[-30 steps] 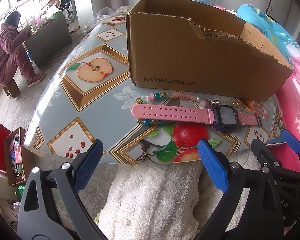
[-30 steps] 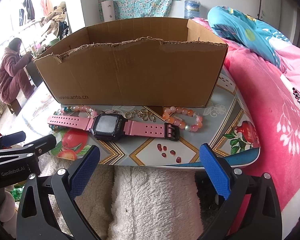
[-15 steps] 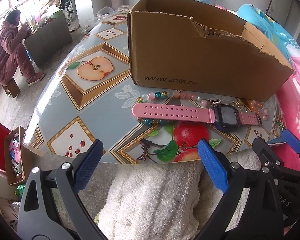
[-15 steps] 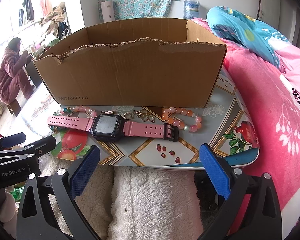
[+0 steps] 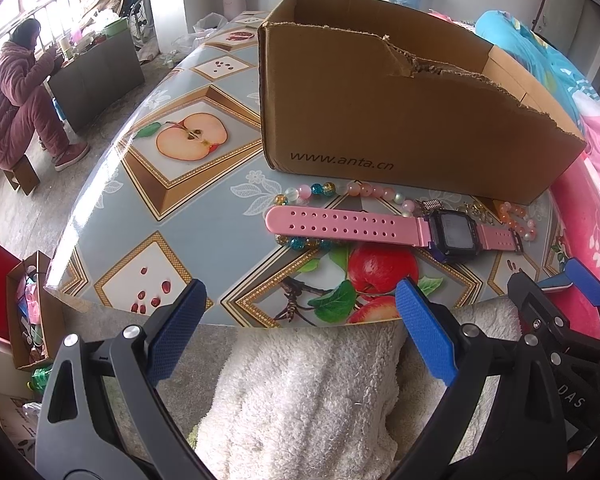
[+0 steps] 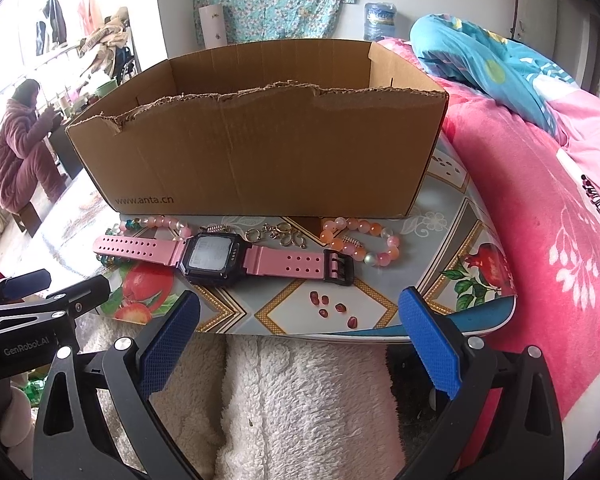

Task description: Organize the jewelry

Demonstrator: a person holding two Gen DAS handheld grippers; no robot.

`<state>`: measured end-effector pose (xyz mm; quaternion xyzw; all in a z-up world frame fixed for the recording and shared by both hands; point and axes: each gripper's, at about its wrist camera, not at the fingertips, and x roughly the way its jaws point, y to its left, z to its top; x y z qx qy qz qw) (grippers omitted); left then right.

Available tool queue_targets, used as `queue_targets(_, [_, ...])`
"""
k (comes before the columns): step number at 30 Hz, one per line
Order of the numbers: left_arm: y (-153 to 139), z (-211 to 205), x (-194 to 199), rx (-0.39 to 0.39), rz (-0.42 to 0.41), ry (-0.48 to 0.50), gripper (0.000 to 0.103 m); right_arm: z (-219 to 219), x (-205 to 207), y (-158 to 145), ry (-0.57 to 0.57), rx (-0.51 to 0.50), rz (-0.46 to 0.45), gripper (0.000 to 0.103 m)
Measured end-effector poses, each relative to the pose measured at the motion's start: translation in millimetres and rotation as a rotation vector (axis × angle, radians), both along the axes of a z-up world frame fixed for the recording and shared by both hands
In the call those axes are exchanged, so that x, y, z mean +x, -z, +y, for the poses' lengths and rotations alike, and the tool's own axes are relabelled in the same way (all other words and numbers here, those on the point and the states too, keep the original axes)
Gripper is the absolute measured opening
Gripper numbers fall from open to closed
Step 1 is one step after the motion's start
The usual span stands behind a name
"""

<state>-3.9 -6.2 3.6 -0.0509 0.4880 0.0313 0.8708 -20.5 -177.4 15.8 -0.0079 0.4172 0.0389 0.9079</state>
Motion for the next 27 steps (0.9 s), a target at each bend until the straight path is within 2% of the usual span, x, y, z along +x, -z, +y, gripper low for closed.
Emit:
queue_targets(8, [1.8,8.8,-1.0,-0.063,-0.041,0.039,0.092,2.0,1.0,-0.8,0.008,-0.012,-0.037,0.097])
queue_targets(15, [-5.6,15.1,-3.6,-0.129,-0.184,0.134,0.092,13.7,2.2,-4.4,-0.043,-0.052,-0.129,0.097])
queue_targets(19, [-6.5,20.8,-0.9,-0.159,-0.234,0.157,0.092,24.7,6.4,-2.0,-0.095,-0.074,-0.153,0.097])
queue_targets(23, [-1.1,30.4,9.9,-0.194,-0.223,0.154,0.092,36.3,13.8,1.3,-0.151,-0.068,-0.147,0.097])
queue_targets(27, [3.6,40.0,20.6,-0.226,-0.205,0.146,0.092,46.6,24.2,7.7,-0.208,-0.034,-0.103,0.085])
